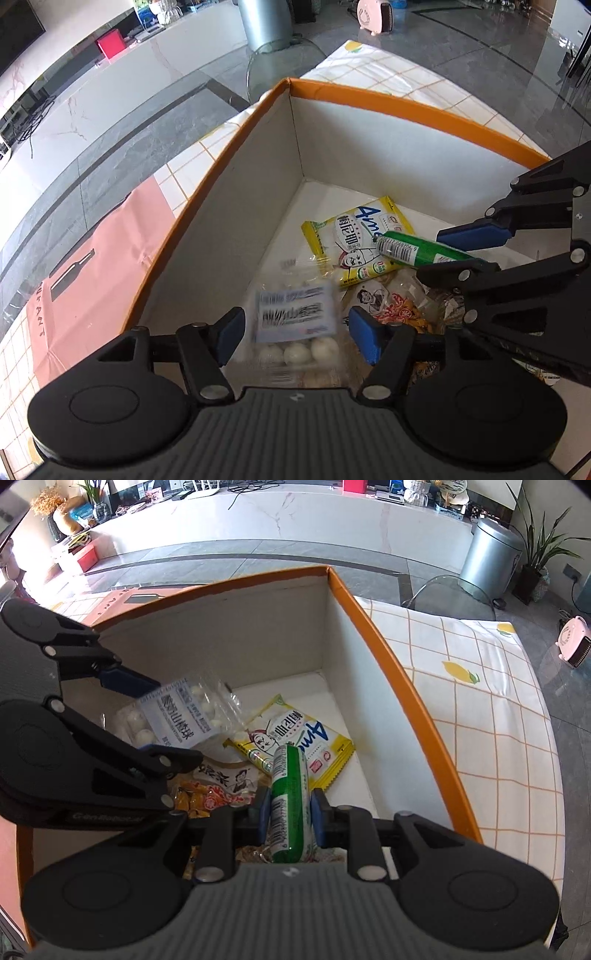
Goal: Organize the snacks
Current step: 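Carry both snacks into the orange box and open both tools, then withdraw both tools from the box toward the red bag and breadstick bag, then grasp the red Zhangxincui bag with the left tool while the right tool grasps the white breadstick bag, then lift both held bags and carry them toward the orange box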
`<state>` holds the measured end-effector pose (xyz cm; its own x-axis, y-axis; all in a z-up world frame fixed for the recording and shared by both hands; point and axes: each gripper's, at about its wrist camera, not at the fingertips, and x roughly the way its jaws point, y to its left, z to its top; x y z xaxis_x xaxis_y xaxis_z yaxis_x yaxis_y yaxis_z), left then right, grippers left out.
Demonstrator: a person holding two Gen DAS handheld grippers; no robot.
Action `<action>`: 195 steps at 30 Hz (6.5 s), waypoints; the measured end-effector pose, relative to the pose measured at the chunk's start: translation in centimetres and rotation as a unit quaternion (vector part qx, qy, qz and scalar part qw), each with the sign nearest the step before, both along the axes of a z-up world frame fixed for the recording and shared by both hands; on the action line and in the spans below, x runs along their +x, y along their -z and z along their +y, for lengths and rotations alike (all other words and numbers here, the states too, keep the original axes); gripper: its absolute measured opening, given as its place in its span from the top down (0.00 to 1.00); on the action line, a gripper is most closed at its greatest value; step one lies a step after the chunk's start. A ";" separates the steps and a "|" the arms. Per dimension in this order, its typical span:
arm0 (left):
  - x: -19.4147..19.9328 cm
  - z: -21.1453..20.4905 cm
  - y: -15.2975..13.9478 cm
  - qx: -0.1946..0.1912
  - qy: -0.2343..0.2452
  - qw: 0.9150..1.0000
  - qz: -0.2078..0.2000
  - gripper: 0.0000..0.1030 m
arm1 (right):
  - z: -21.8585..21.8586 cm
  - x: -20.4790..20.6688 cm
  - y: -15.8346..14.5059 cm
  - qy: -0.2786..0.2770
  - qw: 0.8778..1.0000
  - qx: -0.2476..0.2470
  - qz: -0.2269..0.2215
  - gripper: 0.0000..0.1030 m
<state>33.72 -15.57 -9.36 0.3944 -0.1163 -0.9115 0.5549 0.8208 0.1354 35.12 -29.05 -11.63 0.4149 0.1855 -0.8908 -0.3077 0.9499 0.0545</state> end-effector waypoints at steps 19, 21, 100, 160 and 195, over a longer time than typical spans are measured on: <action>-8.1 4.0 -7.5 -0.065 -0.055 0.993 -0.080 0.21 | 1.3 -5.2 -5.0 0.010 0.999 0.002 -0.038 0.60; -9.5 4.9 -8.2 -0.072 -0.072 0.991 -0.089 0.21 | 1.6 -6.3 -5.6 0.012 0.999 0.008 -0.045 0.60; -16.3 33.3 3.1 -0.232 -0.543 0.807 0.007 0.15 | 29.5 -10.9 4.2 -0.105 0.988 0.080 -0.084 0.54; -14.3 30.6 3.5 -0.144 -0.345 0.927 0.021 0.23 | 27.8 -8.1 5.0 -0.115 0.991 0.006 -0.064 0.42; -16.7 25.5 3.6 -0.116 -0.322 0.940 0.009 0.03 | 22.1 -16.7 5.2 -0.035 0.994 0.061 -0.084 0.27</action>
<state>17.06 9.91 -13.00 0.4354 -0.0548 -0.8986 -0.0667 0.9934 -0.0928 18.46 -6.99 -16.79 0.5385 0.3211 -0.7790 -0.3870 0.9155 0.1098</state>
